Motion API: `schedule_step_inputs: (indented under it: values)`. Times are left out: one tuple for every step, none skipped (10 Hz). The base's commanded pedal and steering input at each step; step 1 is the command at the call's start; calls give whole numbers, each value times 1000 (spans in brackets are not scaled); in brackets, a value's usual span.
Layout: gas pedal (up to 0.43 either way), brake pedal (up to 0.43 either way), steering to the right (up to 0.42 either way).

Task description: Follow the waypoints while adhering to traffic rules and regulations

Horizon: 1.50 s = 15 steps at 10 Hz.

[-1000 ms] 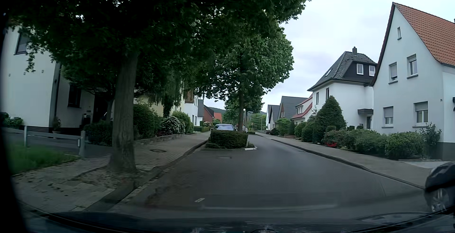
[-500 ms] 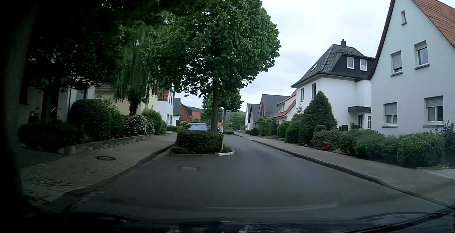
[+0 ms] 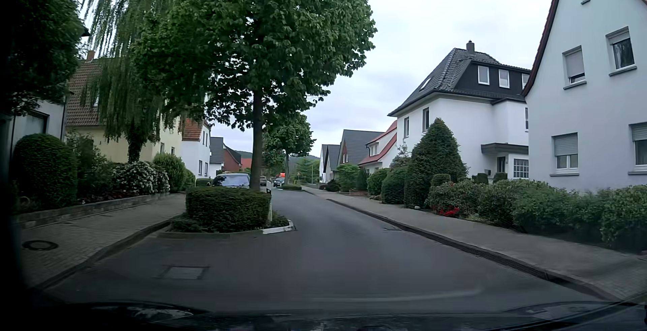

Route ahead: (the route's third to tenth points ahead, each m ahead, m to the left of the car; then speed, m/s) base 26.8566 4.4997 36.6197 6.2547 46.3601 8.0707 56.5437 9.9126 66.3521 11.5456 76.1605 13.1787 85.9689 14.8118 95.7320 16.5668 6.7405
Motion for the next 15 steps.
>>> schedule_step_inputs:
  values:
    - [130,0,74]
    - [130,0,61]
    - [130,0,40]
    - [130,0,19]
    - [130,0,6]
    - [130,0,-10]
    - [130,0,-26]
    - [138,0,-39]
    - [138,0,-49]
    - [138,0,-60]
    - [150,0,-66]
    - [157,0,-70]
    - [157,0,-72]
    - [157,0,-74]
    - [157,0,-74]
